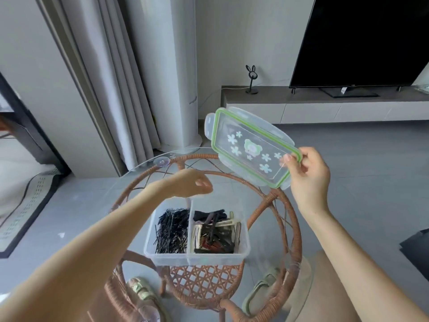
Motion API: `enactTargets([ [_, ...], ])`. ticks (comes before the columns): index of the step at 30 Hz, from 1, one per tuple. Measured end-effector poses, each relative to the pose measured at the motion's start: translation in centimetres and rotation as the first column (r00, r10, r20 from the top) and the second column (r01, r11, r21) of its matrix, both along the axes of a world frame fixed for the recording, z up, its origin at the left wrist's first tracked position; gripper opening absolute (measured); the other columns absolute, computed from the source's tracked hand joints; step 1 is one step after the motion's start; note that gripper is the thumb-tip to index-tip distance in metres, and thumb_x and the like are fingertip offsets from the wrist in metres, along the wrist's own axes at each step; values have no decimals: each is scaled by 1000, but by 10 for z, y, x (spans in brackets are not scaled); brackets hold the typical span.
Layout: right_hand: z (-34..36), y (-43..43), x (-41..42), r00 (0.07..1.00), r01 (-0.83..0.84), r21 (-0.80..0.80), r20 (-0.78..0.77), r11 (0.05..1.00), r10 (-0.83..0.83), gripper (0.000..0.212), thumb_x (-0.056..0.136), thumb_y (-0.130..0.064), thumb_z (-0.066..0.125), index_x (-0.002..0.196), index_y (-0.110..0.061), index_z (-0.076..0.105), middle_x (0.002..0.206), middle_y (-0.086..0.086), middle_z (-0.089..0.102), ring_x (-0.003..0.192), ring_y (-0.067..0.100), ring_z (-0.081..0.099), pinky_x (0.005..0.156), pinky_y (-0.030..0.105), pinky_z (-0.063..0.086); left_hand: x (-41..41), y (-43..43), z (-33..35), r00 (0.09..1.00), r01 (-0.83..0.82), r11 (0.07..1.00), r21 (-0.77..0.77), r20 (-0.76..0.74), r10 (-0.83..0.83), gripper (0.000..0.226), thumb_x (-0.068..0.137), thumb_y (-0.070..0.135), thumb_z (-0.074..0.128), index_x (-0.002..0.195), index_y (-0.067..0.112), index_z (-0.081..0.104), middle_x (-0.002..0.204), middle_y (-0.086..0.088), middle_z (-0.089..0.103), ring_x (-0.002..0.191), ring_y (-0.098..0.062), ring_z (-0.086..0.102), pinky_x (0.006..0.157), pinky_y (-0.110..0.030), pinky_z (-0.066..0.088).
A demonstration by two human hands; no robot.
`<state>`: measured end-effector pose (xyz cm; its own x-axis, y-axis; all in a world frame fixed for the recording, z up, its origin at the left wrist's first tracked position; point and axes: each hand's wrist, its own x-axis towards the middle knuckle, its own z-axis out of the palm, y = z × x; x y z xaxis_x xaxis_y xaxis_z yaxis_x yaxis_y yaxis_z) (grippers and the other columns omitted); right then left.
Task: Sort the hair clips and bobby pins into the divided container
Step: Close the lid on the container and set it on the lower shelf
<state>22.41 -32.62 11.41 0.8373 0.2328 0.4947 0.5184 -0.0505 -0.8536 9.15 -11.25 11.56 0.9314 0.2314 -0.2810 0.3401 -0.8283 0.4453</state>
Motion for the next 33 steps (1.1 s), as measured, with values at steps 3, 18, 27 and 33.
enactTargets([
  [3,-1,3,-18,995,-69,18,76,997,68,18,85,-17,62,75,-28,51,72,14,65,66,27,59,60,38,45,-16,10,0,936,-248,968,-47,244,252,31,94,24,47,118,9,61,111,0,62,99,-15,57,86,-25,43],
  [18,-65,-25,-43,391,-147,-629,672,763,629,39,85,2,55,118,-18,60,120,-1,63,115,16,57,85,37,53,-118,30,-15,708,-501,444,-743,-57,704,14,79,10,67,71,0,61,74,-2,59,57,-12,53,48,-14,50],
  [27,-69,-37,-52,341,-96,-758,584,645,736,53,81,10,38,123,-18,56,127,2,59,121,18,52,100,43,44,-132,13,-30,643,-642,453,-618,-113,757,25,75,11,73,89,-6,62,76,-10,64,68,-16,63,54,-14,56],
  [33,-70,-39,-53,351,-113,-791,534,601,769,67,69,19,49,126,-17,52,128,3,57,122,19,51,98,44,46,-130,12,-27,631,-659,455,-599,-110,768,25,74,10,74,86,-10,64,77,-13,68,68,-18,66,55,-16,57],
])
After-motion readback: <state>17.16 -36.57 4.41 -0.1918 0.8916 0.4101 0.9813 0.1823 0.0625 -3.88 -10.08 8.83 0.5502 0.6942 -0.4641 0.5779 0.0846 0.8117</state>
